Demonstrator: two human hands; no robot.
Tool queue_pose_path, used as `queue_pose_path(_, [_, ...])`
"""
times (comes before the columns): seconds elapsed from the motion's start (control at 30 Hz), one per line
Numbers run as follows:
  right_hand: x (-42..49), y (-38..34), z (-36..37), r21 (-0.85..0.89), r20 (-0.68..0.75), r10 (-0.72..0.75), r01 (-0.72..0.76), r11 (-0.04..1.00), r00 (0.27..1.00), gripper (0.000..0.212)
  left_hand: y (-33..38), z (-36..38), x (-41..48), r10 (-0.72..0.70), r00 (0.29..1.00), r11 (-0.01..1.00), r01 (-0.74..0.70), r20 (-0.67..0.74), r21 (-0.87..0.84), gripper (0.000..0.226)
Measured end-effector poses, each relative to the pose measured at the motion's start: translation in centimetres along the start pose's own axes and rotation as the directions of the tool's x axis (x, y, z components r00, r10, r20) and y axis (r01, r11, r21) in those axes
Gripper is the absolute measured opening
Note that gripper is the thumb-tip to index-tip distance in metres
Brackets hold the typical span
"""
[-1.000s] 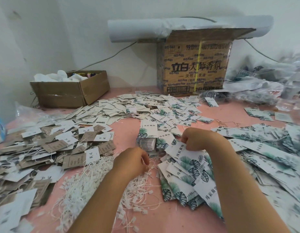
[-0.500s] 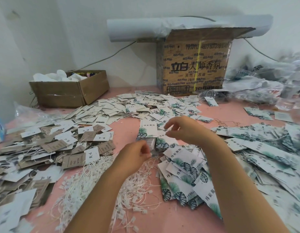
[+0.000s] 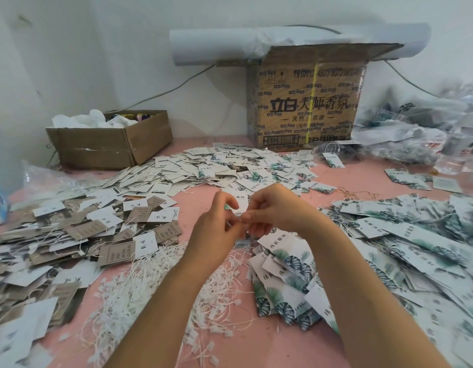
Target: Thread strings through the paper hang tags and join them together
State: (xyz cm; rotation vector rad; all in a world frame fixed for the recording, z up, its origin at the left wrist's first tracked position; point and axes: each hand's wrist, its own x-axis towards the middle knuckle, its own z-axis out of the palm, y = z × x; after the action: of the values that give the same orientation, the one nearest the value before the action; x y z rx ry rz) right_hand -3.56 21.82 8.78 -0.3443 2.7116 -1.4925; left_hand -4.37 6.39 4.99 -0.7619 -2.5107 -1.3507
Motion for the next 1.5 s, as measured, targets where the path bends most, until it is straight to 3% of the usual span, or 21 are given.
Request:
queue_pose_path(0.07, [0.0, 0.2, -0.2, 0.003, -0.017, 0.011, -0.011, 1.000, 1.000, 0.020, 0.0, -0.1, 0.0, -0.011, 1.000, 1.000, 0.011, -0.005, -0.022, 0.027])
queue_pose_path(0.17, [0.3, 0.5, -0.6, -0.046, -0.172, 0.047, -0.056, 0.997, 0.984, 0.020, -0.2, -0.3, 0.0, -0.012, 1.000, 1.000, 0.012, 0.018, -0.013, 0.020])
queue_pose_path(0.3, [0.4, 1.2, -1.9, -0.003, -0.468, 0.114, -0.131, 0.991, 0.876, 0.022, -0.8, -0.8, 0.3, -0.037, 0.999, 0.997, 0.035, 0.021, 0.071, 0.010])
queue_pose_path(0.4, [0.3, 1.9, -2.8, -0.118, -0.579, 0.115, -0.222, 0.968, 0.807, 0.020, -1.4, -0.9, 0.4, -0.060, 0.998, 0.993, 0.060, 0.002, 0.104, 0.007])
queue_pose_path(0.47, [0.3, 2.2, -3.0, -0.219, -0.571, 0.143, -0.318, 0.923, 0.808, 0.020, -1.6, -0.9, 0.4, -0.063, 0.998, 0.991, 0.065, -0.015, 0.118, 0.010])
queue_pose_path(0.57, [0.2, 2.7, -2.8, -0.420, -0.445, 0.269, -0.464, 0.780, 0.854, 0.020, -1.7, -1.0, 0.5, -0.087, 0.995, 0.986, 0.094, -0.057, 0.134, 0.011])
queue_pose_path(0.67, [-0.1, 3.1, -2.4, -0.540, -0.401, 0.381, -0.552, 0.636, 0.833, 0.024, -1.8, -1.0, 0.5, -0.120, 0.989, 0.979, 0.133, -0.092, 0.157, 0.017])
queue_pose_path(0.73, [-0.3, 3.1, -2.5, -0.553, -0.408, 0.389, -0.562, 0.615, 0.826, 0.029, -1.6, -0.9, 0.5, -0.123, 0.989, 0.976, 0.136, -0.086, 0.167, 0.020])
queue_pose_path(0.83, [-0.2, 2.8, -2.5, -0.608, -0.353, 0.349, -0.497, 0.620, 0.868, 0.007, -1.2, -0.6, 0.4, -0.116, 0.991, 0.979, 0.125, -0.061, 0.161, 0.020])
queue_pose_path(0.9, [-0.1, 2.4, -2.4, -0.643, -0.272, 0.286, -0.394, 0.656, 0.919, 0.018, -1.1, -0.4, 0.3, -0.117, 0.993, 0.986, 0.120, -0.033, 0.118, 0.020])
queue_pose_path(0.97, [0.0, 1.5, -1.8, -0.541, -0.137, 0.159, -0.208, 0.815, 0.978, 0.031, -1.0, -0.3, 0.2, -0.115, 0.993, 0.989, 0.115, 0.000, 0.091, 0.019])
queue_pose_path(1.07, [-0.1, 0.1, -0.3, -0.180, 0.041, 0.001, 0.007, 0.984, 0.999, 0.041, -0.9, -0.2, 0.1, -0.108, 0.994, 0.992, 0.107, 0.013, 0.069, 0.018])
queue_pose_path(1.13, [0.0, 0.0, 0.3, -0.034, 0.115, -0.023, 0.027, 0.999, 0.993, 0.049, -0.9, -0.2, 0.2, -0.101, 0.995, 0.994, 0.101, 0.006, 0.052, 0.017])
queue_pose_path(1.3, [0.0, 0.8, 0.7, 0.065, 0.233, 0.048, -0.065, 0.996, 0.971, 0.048, -1.1, -0.1, 0.3, -0.085, 0.996, 0.996, 0.085, -0.012, 0.005, 0.016])
queue_pose_path(1.4, [0.5, 1.3, 1.2, 0.087, 0.174, 0.198, -0.216, 0.973, 0.965, 0.034, -1.3, 0.0, 0.3, -0.096, 0.995, 0.995, 0.096, 0.013, 0.016, 0.012])
queue_pose_path(1.5, [1.4, 2.2, 1.3, -0.020, -0.210, 0.285, -0.295, 0.955, 0.935, 0.028, -1.8, 0.0, 0.3, -0.141, 0.988, 0.989, 0.137, 0.063, 0.064, 0.012])
